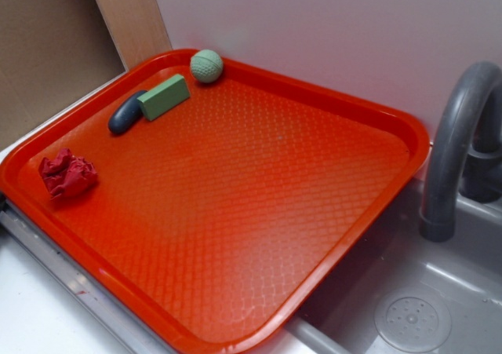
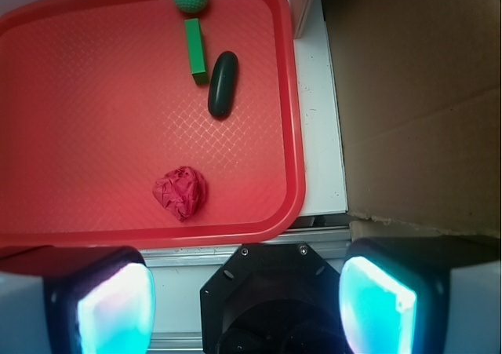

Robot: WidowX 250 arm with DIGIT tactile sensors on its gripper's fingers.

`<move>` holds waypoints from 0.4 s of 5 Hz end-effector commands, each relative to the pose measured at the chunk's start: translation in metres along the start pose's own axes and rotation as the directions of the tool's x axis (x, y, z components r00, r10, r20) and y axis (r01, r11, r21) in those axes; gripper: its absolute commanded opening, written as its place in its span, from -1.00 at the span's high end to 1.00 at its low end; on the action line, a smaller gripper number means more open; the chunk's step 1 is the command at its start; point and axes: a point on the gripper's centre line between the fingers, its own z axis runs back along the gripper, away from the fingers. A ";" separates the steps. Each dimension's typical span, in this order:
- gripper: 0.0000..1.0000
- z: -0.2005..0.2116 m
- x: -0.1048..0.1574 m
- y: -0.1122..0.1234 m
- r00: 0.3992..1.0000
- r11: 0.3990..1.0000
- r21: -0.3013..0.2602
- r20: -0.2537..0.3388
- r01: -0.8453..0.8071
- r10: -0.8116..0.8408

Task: Grab the red paper.

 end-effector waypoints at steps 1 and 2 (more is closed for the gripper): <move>-1.00 -0.033 0.019 -0.026 1.000 1.000 0.013 -0.006 0.014 -0.013; -1.00 -0.065 0.023 -0.037 0.999 0.999 -0.033 -0.035 0.035 -0.036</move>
